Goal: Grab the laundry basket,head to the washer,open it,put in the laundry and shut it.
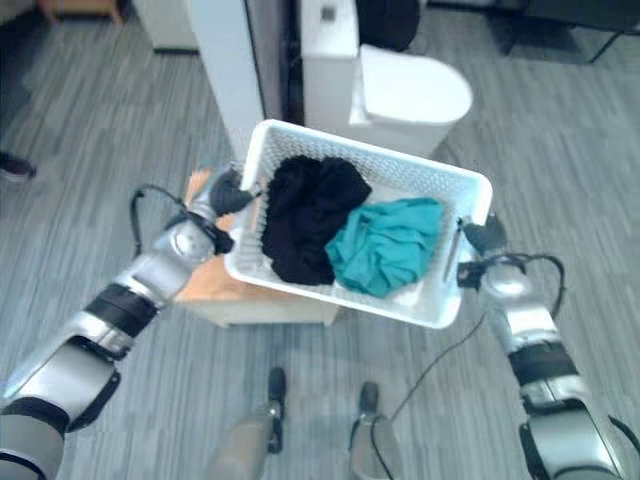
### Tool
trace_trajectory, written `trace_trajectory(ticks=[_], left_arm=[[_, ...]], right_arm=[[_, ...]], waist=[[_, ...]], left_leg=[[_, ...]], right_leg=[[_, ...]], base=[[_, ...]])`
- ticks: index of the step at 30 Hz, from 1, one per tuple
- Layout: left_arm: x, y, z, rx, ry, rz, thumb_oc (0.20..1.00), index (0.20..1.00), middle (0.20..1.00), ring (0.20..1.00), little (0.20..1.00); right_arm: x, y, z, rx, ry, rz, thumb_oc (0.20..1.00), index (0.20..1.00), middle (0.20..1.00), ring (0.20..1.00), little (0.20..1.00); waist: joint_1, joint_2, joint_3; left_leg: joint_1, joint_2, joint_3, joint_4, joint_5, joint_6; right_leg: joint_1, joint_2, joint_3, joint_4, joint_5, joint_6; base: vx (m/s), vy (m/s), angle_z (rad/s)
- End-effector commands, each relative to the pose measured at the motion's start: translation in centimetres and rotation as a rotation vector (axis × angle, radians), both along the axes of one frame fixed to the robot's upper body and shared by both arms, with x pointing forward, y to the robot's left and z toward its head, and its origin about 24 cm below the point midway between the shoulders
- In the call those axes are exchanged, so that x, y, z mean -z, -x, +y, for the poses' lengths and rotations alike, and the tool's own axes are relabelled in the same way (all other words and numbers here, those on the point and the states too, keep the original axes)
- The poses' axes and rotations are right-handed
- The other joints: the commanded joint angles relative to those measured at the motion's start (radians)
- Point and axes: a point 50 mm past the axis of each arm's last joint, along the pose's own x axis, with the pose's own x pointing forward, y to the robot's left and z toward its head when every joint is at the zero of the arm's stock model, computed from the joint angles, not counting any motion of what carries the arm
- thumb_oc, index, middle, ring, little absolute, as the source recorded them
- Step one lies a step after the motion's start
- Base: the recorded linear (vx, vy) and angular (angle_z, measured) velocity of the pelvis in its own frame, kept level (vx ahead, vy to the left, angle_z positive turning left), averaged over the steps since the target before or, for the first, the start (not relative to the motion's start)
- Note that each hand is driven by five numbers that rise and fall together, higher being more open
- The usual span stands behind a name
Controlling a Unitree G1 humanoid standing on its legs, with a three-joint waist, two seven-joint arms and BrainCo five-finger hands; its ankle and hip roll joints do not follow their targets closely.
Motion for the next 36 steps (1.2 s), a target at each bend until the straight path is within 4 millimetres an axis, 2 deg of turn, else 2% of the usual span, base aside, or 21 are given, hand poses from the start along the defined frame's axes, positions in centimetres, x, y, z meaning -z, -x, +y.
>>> trace_trajectory(ticks=[1,5,6,7,8,9,12,13,14,16,18,20,22,23,24,25,26,28,30,32,36], left_arm=[[-0.1,-0.2,-2.6,0.099,0.007,-0.023,0.200,0.200,0.200,0.200,0.200],[0.8,-0.4,-4.1,0.134,0.021,0.038,0.200,0.200,0.200,0.200,0.200],[0.8,-0.4,-4.2,0.136,0.021,0.038,0.200,0.200,0.200,0.200,0.200],[0.8,-0.7,-4.6,0.137,0.032,0.060,0.200,0.200,0.200,0.200,0.200],[0.6,-0.9,-4.4,0.127,0.029,0.058,0.200,0.200,0.200,0.200,0.200],[0.3,-1.1,-4.0,0.114,0.014,0.050,0.200,0.200,0.200,0.200,0.200],[-0.9,-1.6,-3.3,0.095,-0.026,0.032,0.200,0.200,0.200,0.200,0.200],[-0.9,-1.6,-3.3,0.095,-0.026,0.032,0.200,0.200,0.200,0.200,0.200],[-1.4,-1.8,-2.3,0.077,-0.033,0.033,0.200,0.200,0.200,0.200,0.200],[-1.8,-1.9,-1.2,0.055,-0.028,0.030,0.200,0.200,0.200,0.200,0.200],[-2.0,-2.0,-0.2,0.029,-0.030,0.029,0.200,0.200,0.200,0.200,0.200],[-2.2,-2.1,0.7,0.010,-0.027,0.030,0.200,0.200,0.200,0.200,0.200],[-2.2,-2.1,1.5,-0.006,-0.005,0.031,0.200,0.200,0.200,0.200,0.200],[-2.1,-2.1,1.5,-0.006,-0.005,0.032,0.200,0.200,0.200,0.200,0.200],[-1.8,-2.0,2.4,-0.026,0.005,0.040,0.200,0.200,0.200,0.200,0.200],[-1.8,-2.0,2.4,-0.026,0.005,0.040,0.200,0.200,0.200,0.200,0.200],[-2.0,-2.0,3.2,-0.047,0.016,0.033,0.200,0.200,0.200,0.200,0.200],[-2.3,-2.1,3.5,-0.061,0.020,0.025,0.200,0.200,0.200,0.200,0.200],[-2.6,-2.2,3.7,-0.068,0.034,0.017,0.200,0.200,0.200,0.200,0.200],[-2.8,-2.3,3.7,-0.069,0.041,0.016,0.200,0.200,0.200,0.200,0.200],[-2.0,-2.2,4.0,-0.071,0.036,0.046,0.200,0.200,0.200,0.200,0.200]], right_arm=[[-3.8,0.5,-1.9,-0.005,0.033,-0.168,0.200,0.200,0.200,0.200,0.200],[-2.4,2.6,-3.8,0.057,0.028,-0.132,0.200,0.200,0.200,0.200,0.200],[-2.4,2.7,-3.8,0.058,0.028,-0.131,0.200,0.200,0.200,0.200,0.200],[-2.6,2.7,-3.9,0.058,0.036,-0.135,0.200,0.200,0.200,0.200,0.200],[-2.5,2.8,-3.9,0.060,0.036,-0.133,0.200,0.200,0.200,0.200,0.200],[-2.4,3.1,-4.1,0.065,0.035,-0.132,0.200,0.200,0.200,0.200,0.200],[-1.4,4.2,-4.4,0.073,0.034,-0.109,0.200,0.200,0.200,0.200,0.200],[-1.4,4.2,-4.4,0.073,0.034,-0.109,0.200,0.200,0.200,0.200,0.200],[-0.5,4.8,-4.3,0.073,0.024,-0.083,0.200,0.200,0.200,0.200,0.200],[0.6,5.3,-4.1,0.061,0.023,-0.045,0.200,0.200,0.200,0.200,0.200],[1.2,5.6,-4.0,0.051,0.032,-0.016,0.200,0.200,0.200,0.200,0.200],[1.9,5.9,-3.8,0.043,0.024,0.007,0.200,0.200,0.200,0.200,0.200],[2.6,6.3,-3.7,0.041,0.007,0.028,0.200,0.200,0.200,0.200,0.200],[2.7,6.3,-3.7,0.041,0.007,0.029,0.200,0.200,0.200,0.200,0.200],[3.1,6.8,-3.7,0.036,0.007,0.047,0.200,0.200,0.200,0.200,0.200],[3.1,6.8,-3.7,0.036,0.007,0.047,0.200,0.200,0.200,0.200,0.200],[3.0,6.8,-3.7,0.025,0.010,0.043,0.200,0.200,0.200,0.200,0.200],[2.7,6.8,-3.9,0.020,0.009,0.032,0.200,0.200,0.200,0.200,0.200],[2.1,6.8,-4.2,0.020,0.019,0.023,0.200,0.200,0.200,0.200,0.200],[1.9,6.9,-4.6,0.021,0.026,0.025,0.200,0.200,0.200,0.200,0.200],[2.9,7.1,-4.5,0.020,-0.011,0.057,0.200,0.200,0.200,0.200,0.200]], waist=[[-0.039,0.032,-0.128],[-0.083,0.038,-0.152],[-0.079,0.038,-0.151],[-0.091,0.040,-0.137],[-0.097,0.043,-0.128],[-0.094,0.047,-0.122],[-0.088,0.065,-0.109],[-0.088,0.064,-0.109],[-0.069,0.068,-0.122],[-0.048,0.069,-0.140],[-0.031,0.065,-0.156],[-0.009,0.055,-0.172],[0.003,0.047,-0.178],[0.008,0.047,-0.180],[0.008,0.045,-0.184],[0.009,0.045,-0.185],[0.013,0.043,-0.177],[0.022,0.040,-0.162],[0.029,0.040,-0.140],[0.032,0.041,-0.125],[0.026,0.035,-0.117]], left_leg=[[0.114,0.003,0.014,0.024,-0.205,0.017],[0.164,-0.008,0.054,-0.001,-0.215,0.027],[0.166,-0.008,0.056,-0.002,-0.215,0.028],[0.171,-0.010,0.081,0.006,-0.220,0.037],[0.176,-0.006,0.097,0.011,-0.225,0.041],[0.173,-0.001,0.120,0.016,-0.221,0.044],[0.161,0.020,0.186,0.038,-0.214,0.056],[0.161,0.020,0.186,0.038,-0.214,0.056],[0.160,0.033,0.232,0.046,-0.228,0.050],[0.151,0.048,0.295,0.049,-0.220,0.050],[0.137,0.064,0.353,0.056,-0.218,0.049],[0.109,0.085,0.407,0.067,-0.203,0.037],[0.087,0.118,0.454,0.076,-0.174,0.012],[0.087,0.123,0.460,0.077,-0.173,0.009],[0.077,0.147,0.464,0.072,-0.146,-0.016],[0.078,0.147,0.465,0.072,-0.146,-0.016],[0.059,0.164,0.429,0.061,-0.106,-0.047],[0.034,0.167,0.356,0.053,-0.077,-0.077],[0.002,0.145,0.217,0.060,-0.065,-0.100],[-0.021,0.125,0.120,0.043,-0.040,-0.097],[-0.028,0.139,0.079,0.094,-0.040,-0.099]], right_leg=[[-0.024,0.049,0.044,0.042,0.024,0.026],[-0.014,0.051,0.092,0.030,0.035,0.040],[-0.014,0.051,0.095,0.031,0.035,0.040],[-0.037,0.054,0.121,0.045,0.073,0.051],[-0.052,0.053,0.118,0.059,0.085,0.053],[-0.069,0.051,0.094,0.078,0.084,0.047],[-0.065,0.033,-0.052,0.216,-0.019,0.002],[-0.065,0.033,-0.052,0.216,-0.019,0.002],[-0.014,0.002,-0.154,0.267,-0.088,-0.007],[0.028,-0.026,-0.226,0.285,-0.105,-0.016],[0.065,-0.033,-0.243,0.260,-0.111,-0.017],[0.125,-0.013,-0.260,0.173,-0.135,-0.019],[0.151,0.022,-0.244,0.076,-0.151,-0.024],[0.152,0.027,-0.239,0.067,-0.146,-0.027],[0.157,0.064,-0.207,0.003,-0.145,-0.031],[0.158,0.065,-0.206,0.001,-0.144,-0.031],[0.163,0.094,-0.182,-0.046,-0.139,-0.031],[0.166,0.117,-0.175,-0.076,-0.137,-0.040],[0.169,0.139,-0.168,-0.096,-0.136,-0.056],[0.164,0.162,-0.165,-0.119,-0.115,-0.071],[0.184,0.198,-0.140,-0.130,-0.115,-0.091]], base=[[0.05,0.072,-0.35],[0.02,0.050,-0.39],[-0.08,0.045,-0.49],[-0.12,0.038,-0.53],[-0.18,0.053,-0.66],[-0.16,0.066,-0.89],[-0.14,0.059,-1.12],[-0.09,0.019,-1.00],[-0.07,-0.020,-0.81],[-0.13,-0.066,-1.04],[-0.14,-0.100,-1.17],[-0.16,-0.173,-0.90],[-0.14,-0.208,-0.73],[-0.14,-0.254,-0.84],[-0.08,-0.166,-0.92],[-0.19,-0.324,-0.83],[-0.15,-0.237,-0.76],[-0.15,-0.267,-0.74],[-0.15,-0.207,-0.65],[-0.14,-0.153,-0.25],[0.01,-0.166,0.01]])
